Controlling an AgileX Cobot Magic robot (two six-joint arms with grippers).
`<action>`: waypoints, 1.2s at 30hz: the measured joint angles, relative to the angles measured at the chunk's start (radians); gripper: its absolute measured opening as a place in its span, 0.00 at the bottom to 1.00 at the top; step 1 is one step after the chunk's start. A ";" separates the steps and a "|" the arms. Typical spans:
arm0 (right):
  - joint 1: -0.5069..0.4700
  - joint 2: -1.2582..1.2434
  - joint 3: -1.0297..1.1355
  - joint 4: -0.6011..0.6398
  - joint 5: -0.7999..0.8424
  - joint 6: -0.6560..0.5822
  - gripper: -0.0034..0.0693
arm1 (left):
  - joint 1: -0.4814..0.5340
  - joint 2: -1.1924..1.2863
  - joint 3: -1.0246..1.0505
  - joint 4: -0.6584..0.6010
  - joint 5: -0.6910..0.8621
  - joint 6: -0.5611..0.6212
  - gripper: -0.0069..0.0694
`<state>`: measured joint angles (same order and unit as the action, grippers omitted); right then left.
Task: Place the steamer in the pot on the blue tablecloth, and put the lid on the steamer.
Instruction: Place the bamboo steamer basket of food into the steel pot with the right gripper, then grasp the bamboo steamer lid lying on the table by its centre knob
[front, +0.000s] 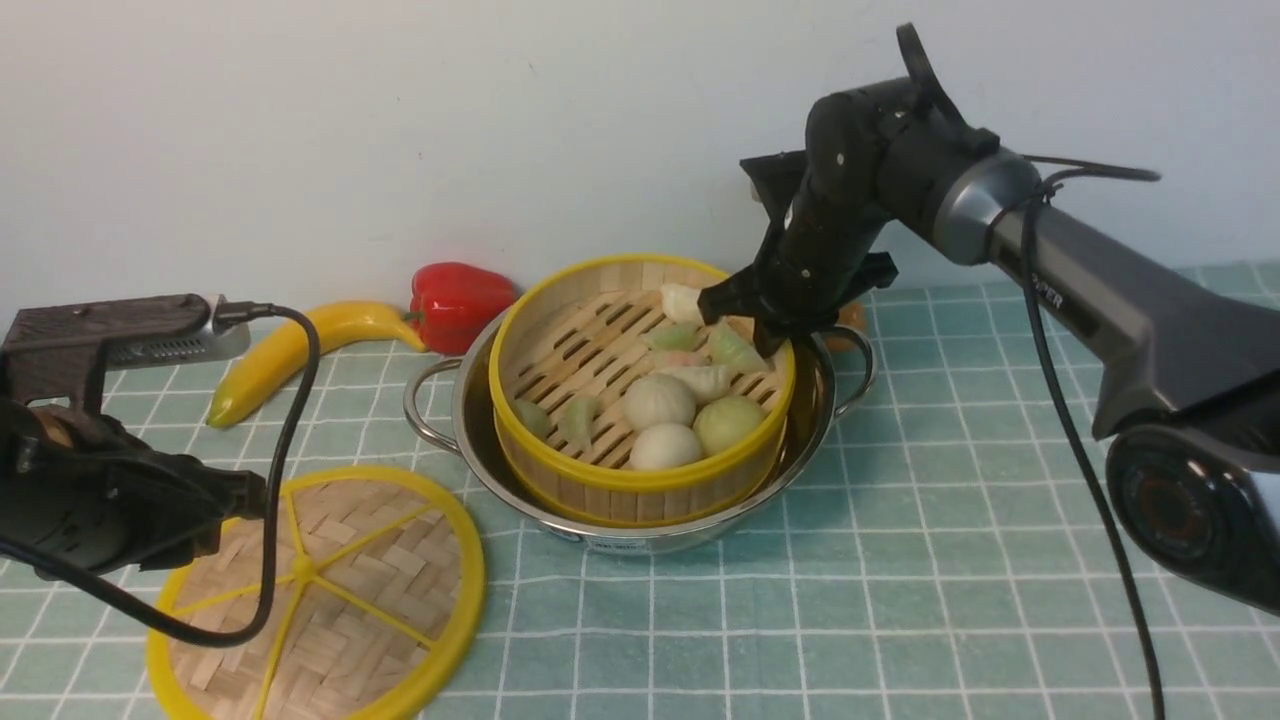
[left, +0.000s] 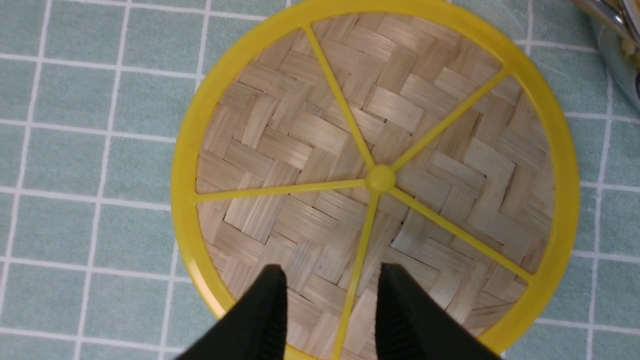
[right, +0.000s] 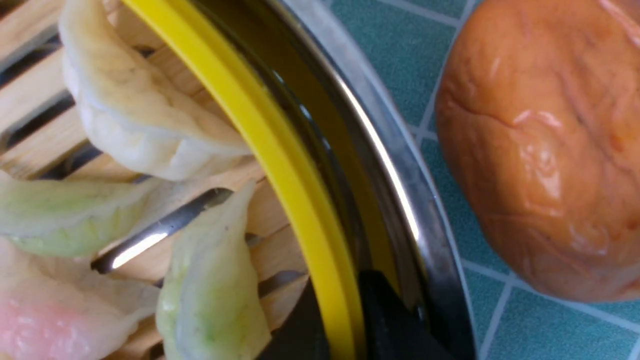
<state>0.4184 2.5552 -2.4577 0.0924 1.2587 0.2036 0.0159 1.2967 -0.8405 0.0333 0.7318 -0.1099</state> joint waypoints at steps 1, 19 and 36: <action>0.000 0.000 0.000 0.001 0.000 0.000 0.13 | 0.000 0.000 0.000 0.000 0.000 0.000 0.41; 0.000 -0.026 -0.007 0.100 -0.018 0.002 0.60 | 0.000 0.028 -0.001 -0.069 -0.058 0.035 0.41; 0.000 -0.627 -0.007 0.115 -0.029 -0.047 0.71 | 0.000 0.351 -0.002 -0.183 -0.268 0.155 0.41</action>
<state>0.4184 1.9287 -2.4652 0.2078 1.2301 0.1567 0.0159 1.6479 -0.8425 -0.1498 0.4636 0.0453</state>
